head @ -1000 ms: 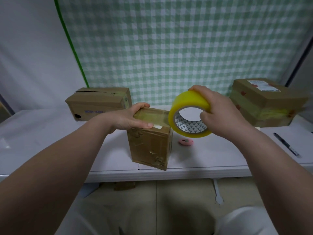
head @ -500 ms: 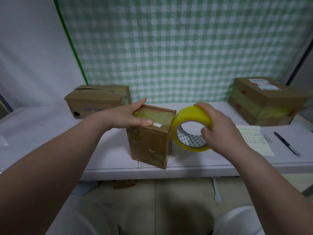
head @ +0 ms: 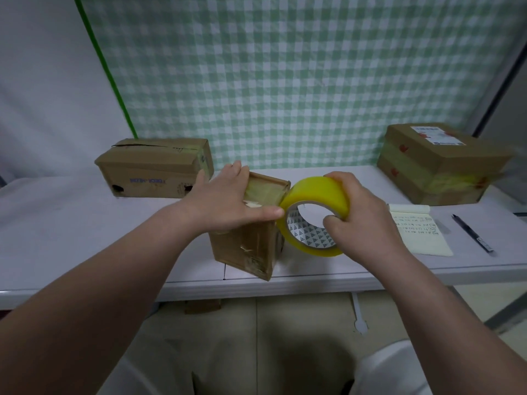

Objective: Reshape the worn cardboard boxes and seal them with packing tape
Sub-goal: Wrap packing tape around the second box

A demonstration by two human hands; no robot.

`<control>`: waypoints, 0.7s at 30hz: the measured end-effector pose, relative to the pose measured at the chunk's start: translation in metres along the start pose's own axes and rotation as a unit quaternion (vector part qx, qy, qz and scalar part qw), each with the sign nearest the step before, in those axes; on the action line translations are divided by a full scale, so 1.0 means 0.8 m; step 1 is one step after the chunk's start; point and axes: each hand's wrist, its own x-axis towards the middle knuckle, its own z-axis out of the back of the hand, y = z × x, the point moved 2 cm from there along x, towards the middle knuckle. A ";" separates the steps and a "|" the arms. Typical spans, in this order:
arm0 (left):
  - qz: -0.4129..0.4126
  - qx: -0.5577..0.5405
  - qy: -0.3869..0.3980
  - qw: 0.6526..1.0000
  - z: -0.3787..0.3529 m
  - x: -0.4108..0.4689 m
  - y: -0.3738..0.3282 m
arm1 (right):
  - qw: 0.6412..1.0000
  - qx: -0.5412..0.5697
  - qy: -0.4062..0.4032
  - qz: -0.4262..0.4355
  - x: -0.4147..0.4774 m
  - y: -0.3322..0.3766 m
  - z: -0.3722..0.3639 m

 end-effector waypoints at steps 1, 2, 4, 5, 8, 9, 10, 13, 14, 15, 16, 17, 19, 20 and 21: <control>0.000 0.004 0.003 1.000 -0.001 0.001 -0.002 | 0.999 0.035 0.012 -0.014 0.002 0.000 0.004; -0.003 0.005 0.008 1.000 -0.002 0.003 -0.002 | 0.995 0.083 0.036 -0.031 0.004 -0.001 0.008; -0.020 0.003 0.012 1.000 -0.002 0.011 0.001 | 0.972 0.198 0.113 -0.059 0.006 0.002 0.018; -0.030 -0.001 0.009 1.000 -0.003 0.016 0.003 | 0.954 0.249 0.150 -0.067 0.006 0.005 0.022; -0.032 -0.048 0.031 0.998 -0.003 0.023 0.007 | 0.919 0.330 0.198 -0.082 0.007 0.016 0.030; -0.030 -0.072 0.035 0.996 -0.002 0.024 0.008 | 0.914 0.341 0.198 -0.090 0.009 0.020 0.032; -0.031 -0.091 0.037 0.995 0.000 0.024 0.008 | 0.912 0.346 0.198 -0.097 0.012 0.024 0.034; -0.053 -0.125 0.042 0.990 0.001 0.032 0.011 | 0.902 0.367 0.193 -0.122 0.018 0.038 0.036; -0.059 -0.136 0.043 0.988 0.001 0.034 0.013 | 0.895 0.382 0.190 -0.131 0.020 0.042 0.036; -0.062 -0.146 0.044 0.986 0.001 0.037 0.015 | 0.886 0.398 0.190 -0.142 0.021 0.046 0.035; -0.063 -0.158 0.050 0.984 0.002 0.038 0.017 | 0.878 0.413 0.190 -0.151 0.021 0.050 0.033; -0.066 -0.169 0.058 0.982 0.002 0.039 0.018 | 0.870 0.428 0.187 -0.159 0.020 0.053 0.032; -0.075 -0.182 0.071 0.978 0.006 0.038 0.016 | 0.860 0.446 0.174 -0.175 0.017 0.058 0.029; -0.078 -0.190 0.078 0.976 0.007 0.038 0.014 | 0.858 0.451 0.167 -0.179 0.016 0.060 0.030; -0.083 -0.200 0.084 0.973 0.008 0.039 0.011 | 0.855 0.460 0.160 -0.179 0.015 0.062 0.033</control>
